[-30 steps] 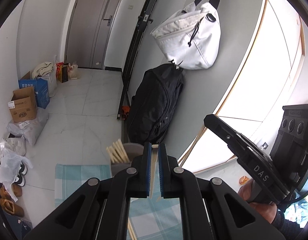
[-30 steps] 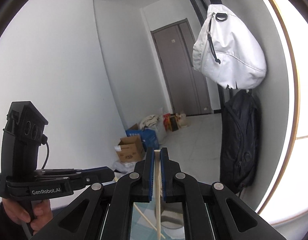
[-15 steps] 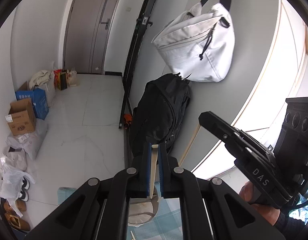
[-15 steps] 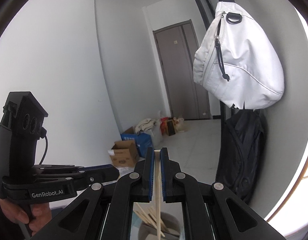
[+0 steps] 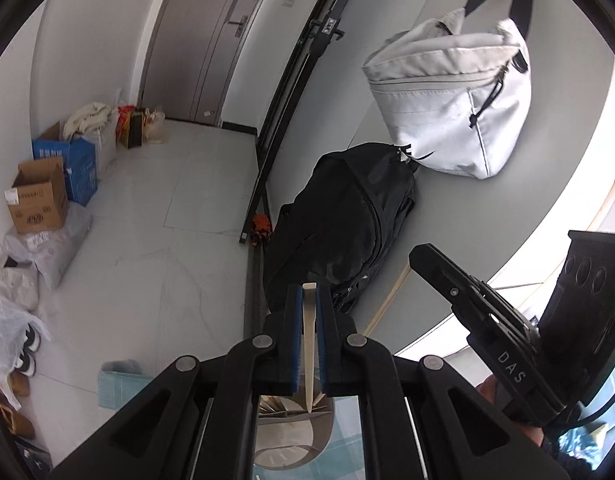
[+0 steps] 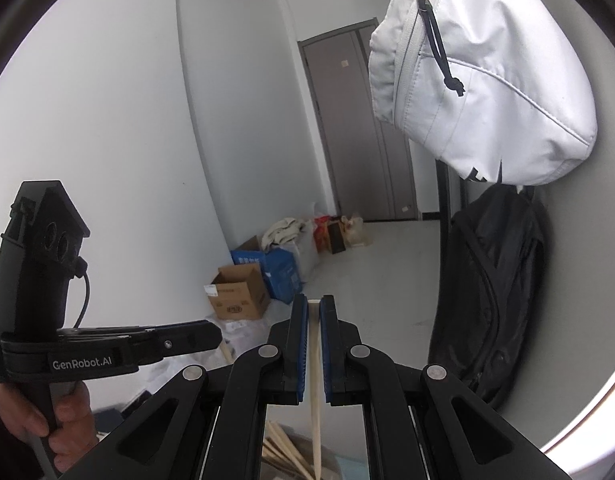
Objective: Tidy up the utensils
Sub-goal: 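Raise both held chopsticks upright and carry them over the utensil holder, then open both tools to drop the chopsticks into the holder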
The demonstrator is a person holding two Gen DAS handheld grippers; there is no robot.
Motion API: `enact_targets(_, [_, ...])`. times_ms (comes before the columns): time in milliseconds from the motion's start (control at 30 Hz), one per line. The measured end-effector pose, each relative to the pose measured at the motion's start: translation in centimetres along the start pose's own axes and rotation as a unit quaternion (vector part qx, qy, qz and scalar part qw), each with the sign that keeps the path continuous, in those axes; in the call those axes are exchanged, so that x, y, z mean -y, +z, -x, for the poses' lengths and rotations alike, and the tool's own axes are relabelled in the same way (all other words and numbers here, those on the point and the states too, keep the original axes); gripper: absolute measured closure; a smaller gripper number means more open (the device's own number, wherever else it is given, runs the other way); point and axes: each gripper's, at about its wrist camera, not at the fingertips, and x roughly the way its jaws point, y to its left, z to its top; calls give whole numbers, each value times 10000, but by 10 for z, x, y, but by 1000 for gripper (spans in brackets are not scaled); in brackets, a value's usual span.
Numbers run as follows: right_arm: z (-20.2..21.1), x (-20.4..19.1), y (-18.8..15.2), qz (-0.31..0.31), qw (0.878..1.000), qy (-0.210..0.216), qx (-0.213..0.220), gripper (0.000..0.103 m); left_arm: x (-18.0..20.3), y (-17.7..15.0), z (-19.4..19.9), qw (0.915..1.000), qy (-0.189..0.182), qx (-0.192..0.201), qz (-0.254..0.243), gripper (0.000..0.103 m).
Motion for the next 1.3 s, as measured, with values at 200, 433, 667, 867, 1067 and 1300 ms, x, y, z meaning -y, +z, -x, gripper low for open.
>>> enact_targets(200, [-4,-5,7,96,9999,25,56,98,4,10,5,9998,-181,37,39,101])
enact_targets(433, [-15,-10,-2,278,9996,-30,-86,98,-3,-1,-4,9997,138,150,-166,101])
enact_targets(667, [-26,-14,-17,497,9983,-63,-286,98,-21,-19,-17,9998,138,132,56,101])
enact_targets(867, [-35,-21,-33,757,9965,46,-362,98,-18,-29,-19,9999,60,-20,-109,101])
enact_targets(1067, [-41,-14,-45,363,9966,334,-654,94,-22,-33,-31,9983,-22,-575,-120,98])
enact_targets(1300, [-24,7,-52,-491,9943,544,-778,79,-37,-35,-18,9981,-62,-488,364,54])
